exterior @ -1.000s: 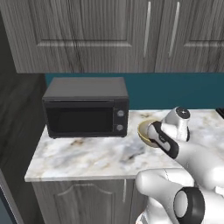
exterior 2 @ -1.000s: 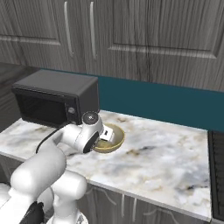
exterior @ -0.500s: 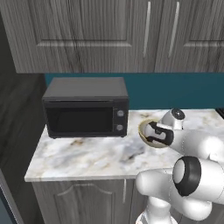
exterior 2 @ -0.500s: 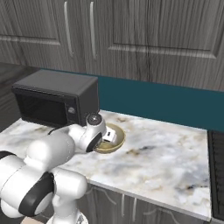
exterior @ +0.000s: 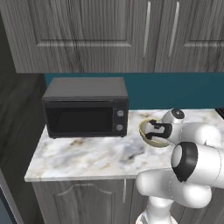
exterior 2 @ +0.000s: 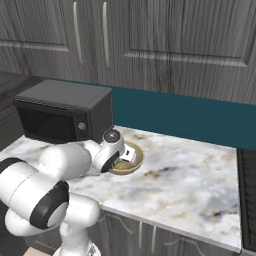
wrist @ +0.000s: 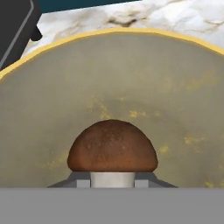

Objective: Take the steak, mushroom, and squash from the freezer and place them in the bowl on the counter.

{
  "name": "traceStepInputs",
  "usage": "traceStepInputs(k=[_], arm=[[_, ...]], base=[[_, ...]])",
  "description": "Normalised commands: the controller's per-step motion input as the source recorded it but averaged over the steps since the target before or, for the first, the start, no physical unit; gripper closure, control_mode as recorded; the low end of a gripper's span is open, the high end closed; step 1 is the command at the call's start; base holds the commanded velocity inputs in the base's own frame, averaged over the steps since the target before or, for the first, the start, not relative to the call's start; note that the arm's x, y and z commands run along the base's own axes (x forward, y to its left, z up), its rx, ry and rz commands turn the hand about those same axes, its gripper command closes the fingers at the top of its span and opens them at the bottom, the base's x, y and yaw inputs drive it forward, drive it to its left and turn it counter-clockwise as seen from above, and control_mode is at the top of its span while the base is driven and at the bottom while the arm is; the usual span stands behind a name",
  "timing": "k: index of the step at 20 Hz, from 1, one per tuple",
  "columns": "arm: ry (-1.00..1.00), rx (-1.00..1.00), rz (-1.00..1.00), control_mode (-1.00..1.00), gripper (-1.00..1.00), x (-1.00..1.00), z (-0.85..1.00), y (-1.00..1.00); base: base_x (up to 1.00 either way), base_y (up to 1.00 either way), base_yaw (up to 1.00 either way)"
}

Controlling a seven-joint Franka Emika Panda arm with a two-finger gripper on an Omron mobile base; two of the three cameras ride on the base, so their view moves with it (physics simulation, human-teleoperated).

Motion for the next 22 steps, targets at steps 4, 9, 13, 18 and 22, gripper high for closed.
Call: traceStepInputs(k=[4,9,13,18,22], arm=[[0.00,0.00,0.00,-1.00,-1.00,0.00,-0.02,0.00],[0.00,0.00,0.00,-1.00,-1.00,0.00,0.00,0.00],[0.00,0.00,0.00,-1.00,-1.00,0.00,0.00,0.00],[-0.01,0.00,0.00,-1.00,-1.00,0.00,0.00,0.00],[-0.23,0.01,0.00,-1.00,-1.00,-0.18,0.22,-0.02]], base=[[0.00,0.00,0.00],[0.00,0.00,0.00],[0.00,0.00,0.00],[0.00,0.00,0.00],[0.00,0.00,0.00]])
